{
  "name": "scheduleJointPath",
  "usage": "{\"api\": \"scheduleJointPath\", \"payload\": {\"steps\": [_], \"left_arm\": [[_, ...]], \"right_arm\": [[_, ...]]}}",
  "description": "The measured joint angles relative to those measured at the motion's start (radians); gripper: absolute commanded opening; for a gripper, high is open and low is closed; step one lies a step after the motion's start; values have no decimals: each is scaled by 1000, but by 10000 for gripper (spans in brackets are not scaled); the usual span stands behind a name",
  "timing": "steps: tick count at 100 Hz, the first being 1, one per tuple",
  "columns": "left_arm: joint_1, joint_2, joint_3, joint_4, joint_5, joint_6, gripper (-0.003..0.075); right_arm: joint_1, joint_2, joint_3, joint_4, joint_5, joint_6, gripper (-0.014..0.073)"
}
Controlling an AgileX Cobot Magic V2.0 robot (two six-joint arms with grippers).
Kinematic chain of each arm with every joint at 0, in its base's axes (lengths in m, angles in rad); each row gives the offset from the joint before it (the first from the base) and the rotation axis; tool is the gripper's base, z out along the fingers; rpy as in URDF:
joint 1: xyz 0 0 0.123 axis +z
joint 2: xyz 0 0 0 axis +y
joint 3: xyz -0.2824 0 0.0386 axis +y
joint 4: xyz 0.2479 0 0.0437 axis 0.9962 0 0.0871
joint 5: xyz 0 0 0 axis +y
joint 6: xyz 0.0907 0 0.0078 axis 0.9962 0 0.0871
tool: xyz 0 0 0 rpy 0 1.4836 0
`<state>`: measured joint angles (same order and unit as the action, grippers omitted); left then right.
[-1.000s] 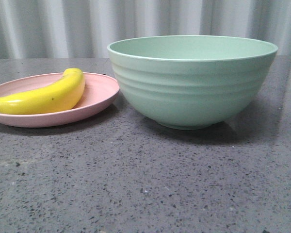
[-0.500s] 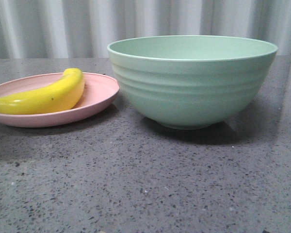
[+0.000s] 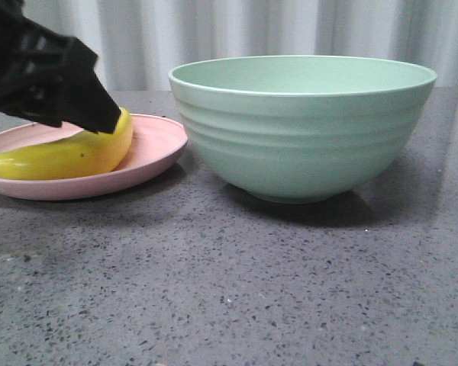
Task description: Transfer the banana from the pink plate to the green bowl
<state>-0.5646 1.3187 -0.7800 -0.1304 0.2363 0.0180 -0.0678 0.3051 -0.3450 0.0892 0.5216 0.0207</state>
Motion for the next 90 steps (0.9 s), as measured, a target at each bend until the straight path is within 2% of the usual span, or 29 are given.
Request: {"api": "scheduleJointPath", "payload": {"steps": [26, 36, 44, 55, 90], "left_arm": [[0, 82, -9, 0, 0, 0, 406], [0, 89, -9, -2, 0, 0, 318], [0, 89, -9, -2, 0, 0, 218], [0, 89, -9, -2, 0, 0, 141], [-8, 44, -54, -5, 48, 0, 136]], "right_arm": [[0, 0, 0, 2, 6, 0, -65], [0, 0, 0, 4, 6, 0, -65], [0, 0, 0, 5, 6, 0, -65], [0, 0, 0, 7, 10, 0, -65], [10, 41, -56, 7, 77, -31, -64]]}}
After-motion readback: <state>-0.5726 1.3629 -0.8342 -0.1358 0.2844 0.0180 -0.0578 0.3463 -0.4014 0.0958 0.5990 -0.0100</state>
